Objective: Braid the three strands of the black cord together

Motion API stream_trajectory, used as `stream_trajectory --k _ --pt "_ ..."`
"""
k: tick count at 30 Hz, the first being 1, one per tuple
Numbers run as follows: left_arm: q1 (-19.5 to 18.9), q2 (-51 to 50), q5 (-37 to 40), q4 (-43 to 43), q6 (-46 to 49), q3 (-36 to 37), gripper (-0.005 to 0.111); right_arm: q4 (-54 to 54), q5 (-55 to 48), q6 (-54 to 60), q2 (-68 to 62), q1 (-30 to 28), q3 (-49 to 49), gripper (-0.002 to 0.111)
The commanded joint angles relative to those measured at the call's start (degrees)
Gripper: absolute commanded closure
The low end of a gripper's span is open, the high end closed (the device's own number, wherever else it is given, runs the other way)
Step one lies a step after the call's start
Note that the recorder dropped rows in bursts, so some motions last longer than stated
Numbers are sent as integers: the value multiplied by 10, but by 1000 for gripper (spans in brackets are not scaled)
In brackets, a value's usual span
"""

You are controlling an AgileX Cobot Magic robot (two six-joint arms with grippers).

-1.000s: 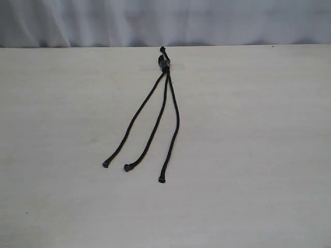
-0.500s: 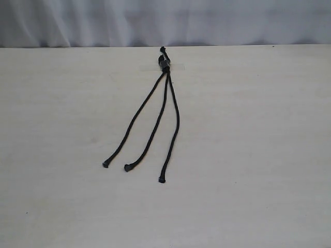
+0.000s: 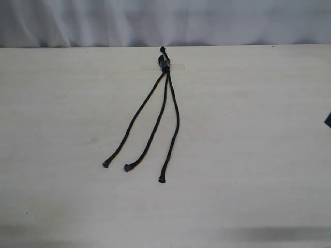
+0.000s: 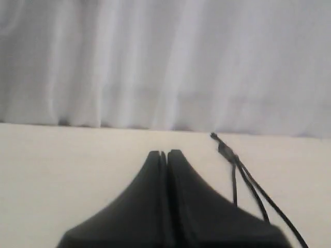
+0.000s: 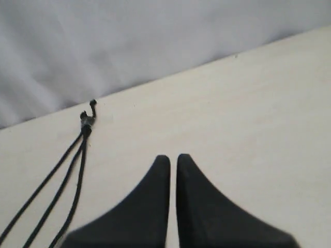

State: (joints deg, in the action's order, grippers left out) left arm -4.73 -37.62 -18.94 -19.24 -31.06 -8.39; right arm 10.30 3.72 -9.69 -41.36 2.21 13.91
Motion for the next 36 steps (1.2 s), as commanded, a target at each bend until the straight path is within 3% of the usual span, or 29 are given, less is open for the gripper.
stream_trajectory --k 1,5,9,11,12,14,17,21,28,36 --pt "1 -130 -81 -163 -129 -22 107 -7 -5 0 -149 78 69 104" --pt "1 -250 -182 -269 -176 -38 107 -10 1 81 -244 204 115 104" --pt "39 -352 -175 -301 -204 -70 107 -10 7 115 -312 243 133 104" --pt "88 -391 -137 -300 -204 -96 107 -10 7 133 -331 243 133 104" --pt "143 -427 -74 -296 -204 -128 107 -10 7 143 -344 243 133 104" --pt "204 -461 15 -295 -204 -171 107 -10 8 152 -350 243 133 104" --pt "277 -506 134 -294 -204 -230 107 -10 18 175 -350 239 133 104" --pt "336 -554 207 -294 -204 -291 107 -7 27 177 -350 189 133 104" --pt "382 -619 204 -273 -204 -347 104 25 -14 175 -350 75 133 104" --pt "382 -692 205 -245 -204 -384 69 26 -24 175 -350 73 133 104"
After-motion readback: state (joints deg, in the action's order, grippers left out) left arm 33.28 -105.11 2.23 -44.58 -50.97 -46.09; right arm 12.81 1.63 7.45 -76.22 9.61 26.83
